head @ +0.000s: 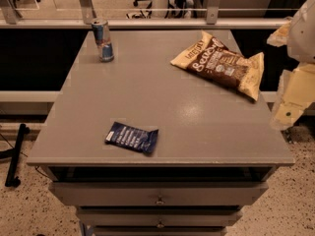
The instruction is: Move brown chip bag near redbull can
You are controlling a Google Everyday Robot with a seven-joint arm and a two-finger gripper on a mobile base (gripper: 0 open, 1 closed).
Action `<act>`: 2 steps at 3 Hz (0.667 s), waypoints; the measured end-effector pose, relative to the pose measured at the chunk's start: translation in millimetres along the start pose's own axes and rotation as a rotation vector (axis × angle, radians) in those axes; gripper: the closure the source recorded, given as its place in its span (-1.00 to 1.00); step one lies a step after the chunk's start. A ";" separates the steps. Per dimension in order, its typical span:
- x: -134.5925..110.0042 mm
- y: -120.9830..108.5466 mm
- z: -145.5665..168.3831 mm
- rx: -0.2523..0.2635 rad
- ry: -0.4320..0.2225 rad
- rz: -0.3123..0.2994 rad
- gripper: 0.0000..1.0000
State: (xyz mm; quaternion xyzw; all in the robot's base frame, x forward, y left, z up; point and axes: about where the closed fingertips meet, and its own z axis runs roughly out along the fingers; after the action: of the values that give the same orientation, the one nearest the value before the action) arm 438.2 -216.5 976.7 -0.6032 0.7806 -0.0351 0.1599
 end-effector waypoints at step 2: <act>-4.5 -11.1 8.7 0.034 -0.032 -0.026 -1.00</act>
Offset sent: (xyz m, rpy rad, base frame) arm 0.0388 0.0058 -0.0178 0.0412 -0.1032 0.0701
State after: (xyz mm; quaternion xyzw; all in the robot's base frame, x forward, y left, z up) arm 452.1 -214.0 972.2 -0.6108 0.7695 -0.0408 0.1820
